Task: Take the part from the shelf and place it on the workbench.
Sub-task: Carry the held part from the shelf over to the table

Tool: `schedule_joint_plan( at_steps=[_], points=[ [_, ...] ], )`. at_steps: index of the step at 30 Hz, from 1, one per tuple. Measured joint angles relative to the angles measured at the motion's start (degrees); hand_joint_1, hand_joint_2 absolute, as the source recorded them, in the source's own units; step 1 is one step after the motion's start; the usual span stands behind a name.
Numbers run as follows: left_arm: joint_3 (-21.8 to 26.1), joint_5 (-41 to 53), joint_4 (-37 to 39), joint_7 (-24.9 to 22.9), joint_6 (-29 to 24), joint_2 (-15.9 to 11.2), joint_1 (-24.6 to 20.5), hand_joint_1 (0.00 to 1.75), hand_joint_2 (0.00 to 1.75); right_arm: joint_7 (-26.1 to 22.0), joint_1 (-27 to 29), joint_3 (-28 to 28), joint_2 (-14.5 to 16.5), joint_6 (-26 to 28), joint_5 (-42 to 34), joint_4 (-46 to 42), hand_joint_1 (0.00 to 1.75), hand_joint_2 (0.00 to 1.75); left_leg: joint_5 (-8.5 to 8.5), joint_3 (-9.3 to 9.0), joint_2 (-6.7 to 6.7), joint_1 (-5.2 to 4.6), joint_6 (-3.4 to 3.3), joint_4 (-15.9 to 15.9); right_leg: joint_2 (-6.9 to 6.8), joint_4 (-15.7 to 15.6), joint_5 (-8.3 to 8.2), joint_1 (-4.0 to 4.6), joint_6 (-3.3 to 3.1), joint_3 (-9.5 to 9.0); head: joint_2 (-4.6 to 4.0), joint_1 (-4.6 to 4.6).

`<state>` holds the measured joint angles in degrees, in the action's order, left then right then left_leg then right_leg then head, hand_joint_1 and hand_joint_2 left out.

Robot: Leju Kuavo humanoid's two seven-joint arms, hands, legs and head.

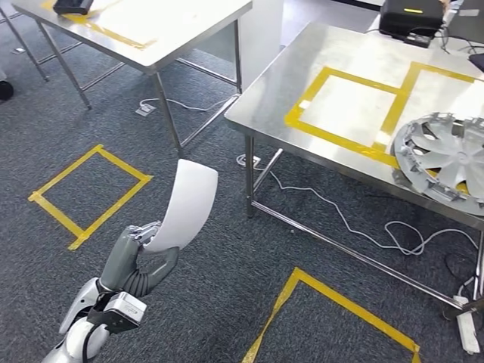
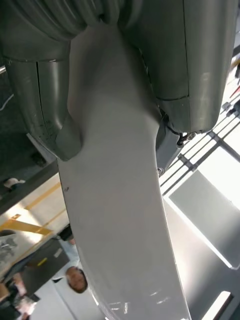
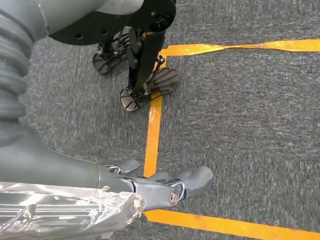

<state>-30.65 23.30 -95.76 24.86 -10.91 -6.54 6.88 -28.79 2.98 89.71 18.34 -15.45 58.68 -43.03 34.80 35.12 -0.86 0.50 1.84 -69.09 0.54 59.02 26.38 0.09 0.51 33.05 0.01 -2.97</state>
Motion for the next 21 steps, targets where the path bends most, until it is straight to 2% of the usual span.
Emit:
schedule_joint_plan(
  at_steps=[1,2,3,4,6,7,8,9,10,11,12,13,15,16,17,18,19,21],
  points=[
    [-0.05,0.08,0.04,-0.01,0.10,-0.03,-0.01,1.75,1.75,0.00,-0.02,-0.01,0.00,-0.03,0.13,0.01,0.00,1.75,0.86,1.98,0.39,0.02,0.05,-3.21,0.77,-0.01,0.01,-0.05,-0.04,-0.01,-0.01,-0.05],
    [-0.09,0.13,0.07,-0.01,0.14,-0.06,-0.01,1.75,1.75,0.00,-0.01,-0.02,0.00,-0.05,0.22,0.01,0.00,1.75,0.66,3.30,0.54,0.04,0.09,-4.87,1.54,-0.01,0.04,-0.11,-0.04,-0.06,-0.01,-0.07],
    [-0.12,0.13,0.10,-0.01,0.14,-0.08,-0.02,1.75,1.75,0.00,0.01,-0.03,0.00,-0.08,0.28,0.02,0.00,1.75,-0.71,3.57,0.62,0.08,0.11,-4.38,2.34,0.00,0.08,-0.20,0.03,-0.16,-0.01,-0.07],
    [-0.14,0.13,0.12,-0.01,0.13,-0.08,-0.04,1.75,1.75,0.00,0.03,-0.03,0.00,-0.11,0.29,0.02,0.00,1.75,-2.91,2.80,0.86,0.17,0.18,-1.93,3.13,0.01,0.15,-0.34,0.19,-0.31,-0.01,-0.05],
    [-0.19,0.13,0.12,-0.01,0.13,-0.08,-0.11,1.75,1.75,0.00,0.01,-0.03,-0.01,-0.13,0.30,0.00,0.00,1.75,-6.95,-0.27,2.70,0.61,0.45,5.52,4.61,0.22,0.40,-0.52,0.82,-0.45,-0.01,-0.11],
    [-0.23,0.14,0.12,-0.03,0.14,-0.08,-0.14,1.75,1.75,0.00,-0.01,-0.03,-0.02,-0.14,0.31,-0.01,0.00,1.75,-7.85,-1.44,3.70,0.80,0.40,8.32,5.29,0.27,0.58,-0.53,1.21,-0.25,-0.01,-0.10],
    [-0.27,0.14,0.12,-0.04,0.14,-0.08,-0.20,1.75,1.75,-0.01,0.01,-0.03,-0.03,-0.14,0.31,-0.02,0.00,1.75,-7.99,-2.10,4.40,0.89,0.21,9.94,5.89,0.19,0.74,-0.54,1.61,0.00,-0.01,-0.09],
    [-0.31,0.15,0.12,-0.06,0.15,-0.09,-0.27,1.75,1.75,-0.01,0.08,-0.03,-0.04,-0.14,0.32,-0.03,0.00,1.75,-7.74,-2.32,4.54,0.84,-0.15,10.53,6.43,0.02,0.86,-0.55,1.99,0.24,-0.01,-0.03],
    [-0.32,0.15,0.11,-0.08,0.15,-0.08,-0.35,1.75,1.75,-0.01,0.19,-0.02,-0.04,-0.14,0.33,-0.03,0.00,1.75,-7.79,-2.31,4.04,0.84,-0.70,10.54,6.85,-0.31,0.84,-0.67,2.31,0.39,-0.01,0.04],
    [-0.32,0.15,0.11,-0.08,0.16,-0.06,-0.46,1.75,1.75,-0.01,0.33,0.01,-0.04,-0.15,0.33,-0.03,0.00,1.75,-7.90,-2.39,3.49,0.87,-1.17,10.65,6.54,-0.22,0.94,-0.72,2.58,0.41,-0.01,0.09],
    [-0.31,0.15,0.12,-0.08,0.20,-0.04,-0.51,1.75,1.75,0.00,0.38,0.03,-0.04,-0.15,0.33,-0.03,0.00,1.75,-8.05,-2.47,2.94,0.94,-1.61,10.77,5.43,0.68,1.53,-0.70,2.80,0.80,-0.01,0.32],
    [-0.29,0.16,0.12,-0.09,0.28,-0.02,-0.52,1.75,1.75,0.00,0.33,0.04,-0.04,-0.16,0.36,-0.03,0.00,1.75,-8.19,-2.52,2.33,1.01,-1.98,10.88,3.87,2.83,2.78,-0.66,2.98,1.77,-0.01,0.60],
    [-0.28,0.31,0.13,-0.09,0.63,-0.04,-0.49,1.75,1.75,-0.03,0.11,0.04,-0.04,-0.18,0.53,-0.04,0.00,1.75,-8.07,-2.57,1.06,0.81,-2.37,10.89,0.78,10.27,6.62,-0.61,3.27,5.49,-0.01,1.17],
    [-0.28,0.44,0.14,-0.10,0.81,-0.05,-0.47,1.75,1.75,-0.05,0.04,0.03,-0.04,-0.21,0.66,-0.03,0.00,1.75,-7.97,-2.62,0.37,0.69,-2.46,10.88,0.17,13.87,8.06,-0.62,3.38,7.39,-0.01,1.25],
    [-0.29,0.57,0.14,-0.10,0.97,-0.06,-0.49,1.75,1.75,-0.07,0.05,0.02,-0.04,-0.26,0.79,-0.04,0.00,1.75,-7.83,-2.72,-0.31,0.57,-2.54,10.87,-0.09,15.90,8.43,-0.62,3.40,8.54,-0.01,1.24],
    [-0.30,0.67,0.14,-0.10,1.09,-0.05,-0.52,1.75,1.75,-0.10,0.10,0.01,-0.04,-0.32,0.91,-0.04,0.00,1.75,-7.66,-2.89,-0.93,0.46,-2.57,10.86,-0.20,15.74,7.64,-0.60,3.32,8.58,-0.01,1.25],
    [-0.31,0.72,0.14,-0.10,1.19,-0.03,-0.57,1.75,1.75,-0.11,0.16,0.02,-0.04,-0.37,1.02,-0.04,0.00,1.75,-7.45,-3.18,-1.52,0.36,-2.54,10.86,-0.38,13.27,5.85,-0.54,3.13,7.45,-0.01,1.25],
    [-0.32,0.75,0.14,-0.17,1.39,0.07,-0.80,1.75,1.75,-0.18,0.20,0.02,-0.04,-0.48,1.22,-0.05,0.00,1.75,-6.87,-3.86,-2.56,0.09,-2.27,10.82,-1.93,5.48,1.79,-0.24,2.54,3.56,-0.01,1.27]
  ],
)
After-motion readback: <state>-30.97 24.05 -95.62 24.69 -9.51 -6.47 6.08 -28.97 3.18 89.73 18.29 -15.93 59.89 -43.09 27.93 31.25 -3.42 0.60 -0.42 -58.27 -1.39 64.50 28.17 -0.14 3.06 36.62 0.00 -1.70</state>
